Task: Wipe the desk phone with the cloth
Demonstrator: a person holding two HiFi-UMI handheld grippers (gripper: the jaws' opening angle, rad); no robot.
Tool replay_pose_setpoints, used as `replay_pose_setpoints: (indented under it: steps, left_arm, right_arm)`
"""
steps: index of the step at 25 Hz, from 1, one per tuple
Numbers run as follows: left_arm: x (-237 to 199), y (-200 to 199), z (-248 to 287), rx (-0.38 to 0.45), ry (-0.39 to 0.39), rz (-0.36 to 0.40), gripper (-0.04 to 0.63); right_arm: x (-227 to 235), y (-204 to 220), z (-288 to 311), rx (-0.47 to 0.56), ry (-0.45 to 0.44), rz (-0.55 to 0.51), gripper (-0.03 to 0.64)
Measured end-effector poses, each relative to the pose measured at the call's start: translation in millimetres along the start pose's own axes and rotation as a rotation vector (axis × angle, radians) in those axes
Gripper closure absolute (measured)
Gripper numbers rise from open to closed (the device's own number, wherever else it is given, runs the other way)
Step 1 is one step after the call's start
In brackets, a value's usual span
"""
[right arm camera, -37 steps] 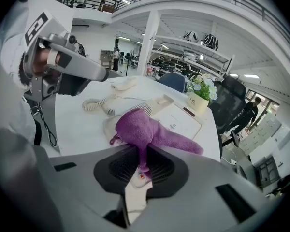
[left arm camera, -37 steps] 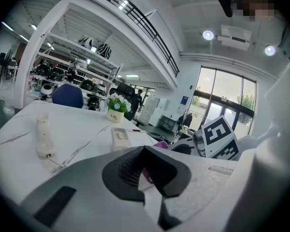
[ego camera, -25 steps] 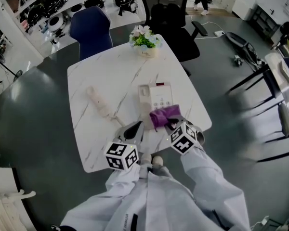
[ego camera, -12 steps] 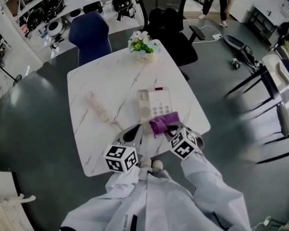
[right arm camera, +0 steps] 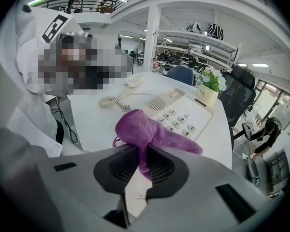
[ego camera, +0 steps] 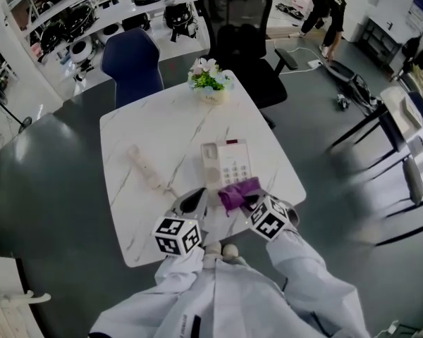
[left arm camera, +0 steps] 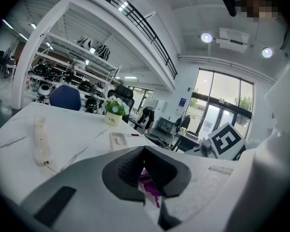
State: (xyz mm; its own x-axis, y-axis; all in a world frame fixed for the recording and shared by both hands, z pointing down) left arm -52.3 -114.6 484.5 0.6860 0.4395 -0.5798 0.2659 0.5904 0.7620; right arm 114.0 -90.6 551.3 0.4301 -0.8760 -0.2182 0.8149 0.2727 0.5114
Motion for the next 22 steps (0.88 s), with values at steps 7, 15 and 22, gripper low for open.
replay_pose_setpoints:
  steps: [7,15,22]
  left_arm:
    - [-7.4,-10.4,2.7,0.019,-0.003,0.000,0.597]
    - [-12.2,-30.5,5.4,0.058,-0.001,-0.011,0.597]
    - [-17.0,-38.1,9.0,0.064,-0.007,-0.009,0.597]
  right_arm:
    - [10.2,-5.7,-6.4,0.011,-0.017,0.009,0.583]
    - [36.7,-26.2,-25.2,0.043,0.045,-0.016,0.583]
    - [66.9,-48.7,-36.0,0.099,0.125,-0.022,0.583]
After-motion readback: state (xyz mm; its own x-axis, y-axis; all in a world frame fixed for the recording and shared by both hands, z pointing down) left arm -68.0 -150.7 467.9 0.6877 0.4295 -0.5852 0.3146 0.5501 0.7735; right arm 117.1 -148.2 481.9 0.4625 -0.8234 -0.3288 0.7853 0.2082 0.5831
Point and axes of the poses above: the fingertips, and each gripper's own axes: z forward along the fingers, x to its right, y out of its underside, the point moved 6 cm from there along -z, backward along the fingers, and after that the axes turned 13 degrees about -z, right-handed, at the moved point
